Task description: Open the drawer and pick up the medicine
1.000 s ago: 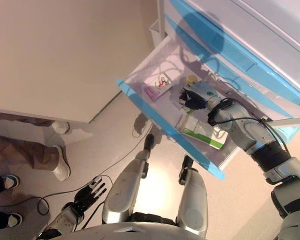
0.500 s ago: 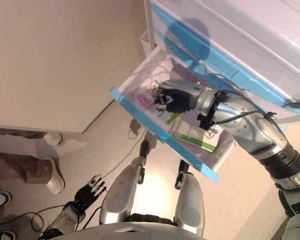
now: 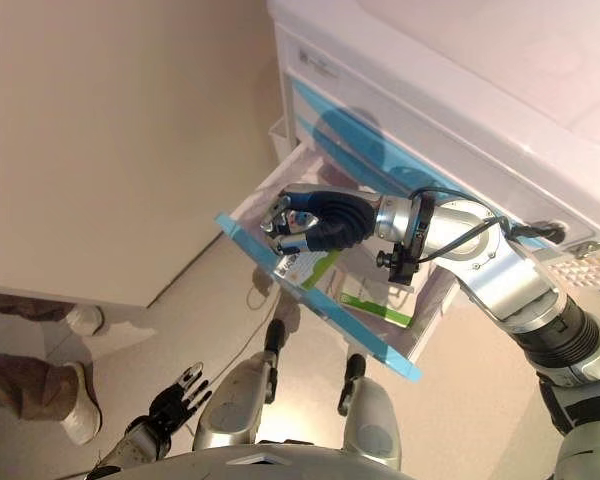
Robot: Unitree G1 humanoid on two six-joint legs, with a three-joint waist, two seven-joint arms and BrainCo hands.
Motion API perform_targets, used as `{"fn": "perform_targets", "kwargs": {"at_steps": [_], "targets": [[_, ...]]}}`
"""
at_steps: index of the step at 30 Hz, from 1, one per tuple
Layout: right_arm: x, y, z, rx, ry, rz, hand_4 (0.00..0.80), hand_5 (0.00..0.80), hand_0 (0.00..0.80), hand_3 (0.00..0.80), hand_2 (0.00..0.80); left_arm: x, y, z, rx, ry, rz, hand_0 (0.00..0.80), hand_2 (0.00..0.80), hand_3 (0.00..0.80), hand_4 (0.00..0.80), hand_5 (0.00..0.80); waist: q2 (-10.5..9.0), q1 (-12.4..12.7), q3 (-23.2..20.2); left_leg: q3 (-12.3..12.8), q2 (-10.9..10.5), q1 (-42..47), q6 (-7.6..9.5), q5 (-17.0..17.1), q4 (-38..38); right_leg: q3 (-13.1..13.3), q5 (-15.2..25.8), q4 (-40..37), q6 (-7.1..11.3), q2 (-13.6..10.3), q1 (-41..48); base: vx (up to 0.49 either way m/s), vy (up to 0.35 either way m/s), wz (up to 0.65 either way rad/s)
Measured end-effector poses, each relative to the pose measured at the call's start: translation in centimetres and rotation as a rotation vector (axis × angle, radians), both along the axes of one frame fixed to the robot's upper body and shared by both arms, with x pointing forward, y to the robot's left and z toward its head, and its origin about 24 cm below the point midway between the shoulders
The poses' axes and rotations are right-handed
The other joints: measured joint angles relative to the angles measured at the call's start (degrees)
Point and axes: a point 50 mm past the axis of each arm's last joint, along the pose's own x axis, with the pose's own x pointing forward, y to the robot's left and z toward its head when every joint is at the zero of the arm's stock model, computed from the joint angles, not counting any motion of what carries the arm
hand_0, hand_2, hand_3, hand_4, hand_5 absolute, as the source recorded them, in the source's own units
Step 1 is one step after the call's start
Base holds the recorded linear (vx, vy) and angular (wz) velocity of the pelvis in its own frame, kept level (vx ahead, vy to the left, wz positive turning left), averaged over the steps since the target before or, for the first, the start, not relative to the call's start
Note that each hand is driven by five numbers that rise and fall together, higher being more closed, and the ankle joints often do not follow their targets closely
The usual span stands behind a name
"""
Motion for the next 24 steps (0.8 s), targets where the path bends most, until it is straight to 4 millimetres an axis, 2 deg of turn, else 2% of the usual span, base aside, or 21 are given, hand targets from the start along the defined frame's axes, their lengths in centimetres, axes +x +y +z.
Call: {"fn": "perform_targets", "kwargs": {"at_steps": [9, 24], "targets": [[0.1, -2.6, 2.1, 0.136, -0.108, -0.126, 0.800, 0.800, 0.800, 0.800, 0.800, -3.5, 0.1, -1.2, 0.004, 0.105, 0.055, 0.000, 0.000, 0.000, 0.000, 0.000, -0.30, -2.4, -5.4, 1.4, 0.2, 4.5, 0.41, -0.3, -2.2, 0.9, 0.7, -3.7, 0.39, 0.5, 4.5, 0.084, -0.013, -0.08], [0.4, -5.1, 5.1, 0.265, -0.264, -0.323, 0.800, 0.800, 0.800, 0.800, 0.800, -5.5, 0.5, -1.5, 0.032, 0.166, 0.069, 0.000, 0.000, 0.000, 0.000, 0.000, -0.96, -2.9, -9.6, 1.5, 1.0, 7.2, -0.20, -0.4, -4.0, 0.8, 1.4, -6.4, 0.16, 1.2, 7.4, 0.027, -0.011, -0.01]]}}
